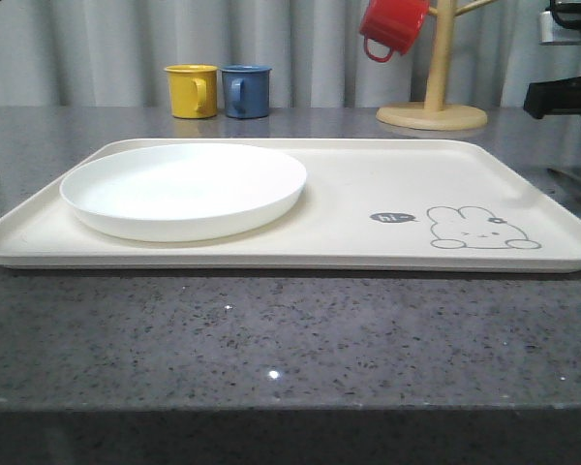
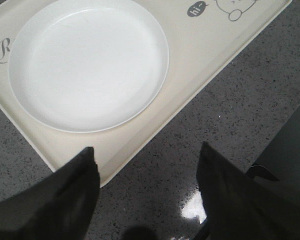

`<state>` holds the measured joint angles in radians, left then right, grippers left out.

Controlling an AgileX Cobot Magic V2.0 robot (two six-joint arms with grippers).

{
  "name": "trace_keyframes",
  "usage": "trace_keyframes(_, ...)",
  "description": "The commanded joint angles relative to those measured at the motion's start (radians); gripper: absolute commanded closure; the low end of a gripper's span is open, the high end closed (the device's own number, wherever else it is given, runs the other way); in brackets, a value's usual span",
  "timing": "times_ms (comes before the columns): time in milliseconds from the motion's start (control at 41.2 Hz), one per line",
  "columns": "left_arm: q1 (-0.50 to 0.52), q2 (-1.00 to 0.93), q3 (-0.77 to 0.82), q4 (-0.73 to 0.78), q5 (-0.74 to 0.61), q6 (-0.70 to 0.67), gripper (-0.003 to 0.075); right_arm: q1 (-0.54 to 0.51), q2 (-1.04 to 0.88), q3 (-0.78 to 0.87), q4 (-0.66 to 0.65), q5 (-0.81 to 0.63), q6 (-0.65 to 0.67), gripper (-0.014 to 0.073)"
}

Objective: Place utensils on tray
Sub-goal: 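Grasp the fork with the right gripper and carry it over the tray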

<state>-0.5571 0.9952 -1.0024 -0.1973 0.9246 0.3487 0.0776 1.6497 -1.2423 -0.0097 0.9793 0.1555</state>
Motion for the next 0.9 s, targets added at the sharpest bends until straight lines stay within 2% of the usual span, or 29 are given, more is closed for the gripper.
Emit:
trace_keyframes(0, 0.001, -0.008, -0.026, -0.015, -0.056, -0.012, 0.0300, -0.004, -0.036, -0.031, -0.002, -0.016, 0.000, 0.0562)
trace_keyframes(194, 0.001, -0.008, -0.026, -0.015, -0.056, -0.012, 0.0300, -0.004, -0.044, -0.041, -0.012, 0.022, -0.001, 0.0569)
trace_keyframes(412, 0.001, -0.008, -0.026, -0.015, -0.056, -0.012, 0.0300, 0.014, -0.090, -0.132, -0.005, 0.121, -0.003, 0.0569)
trace_keyframes(582, 0.001, -0.008, -0.026, -0.015, -0.056, -0.012, 0.0300, 0.119, -0.099, -0.223, 0.010, 0.185, -0.006, 0.0569)
trace_keyframes(776, 0.001, -0.008, -0.026, -0.015, -0.056, -0.012, 0.0300, 0.270, -0.089, -0.294, 0.051, 0.188, -0.004, 0.0569)
trace_keyframes(873, 0.001, -0.008, -0.026, -0.015, -0.056, -0.012, 0.0300, 0.323, -0.062, -0.336, 0.053, 0.218, 0.047, 0.0569)
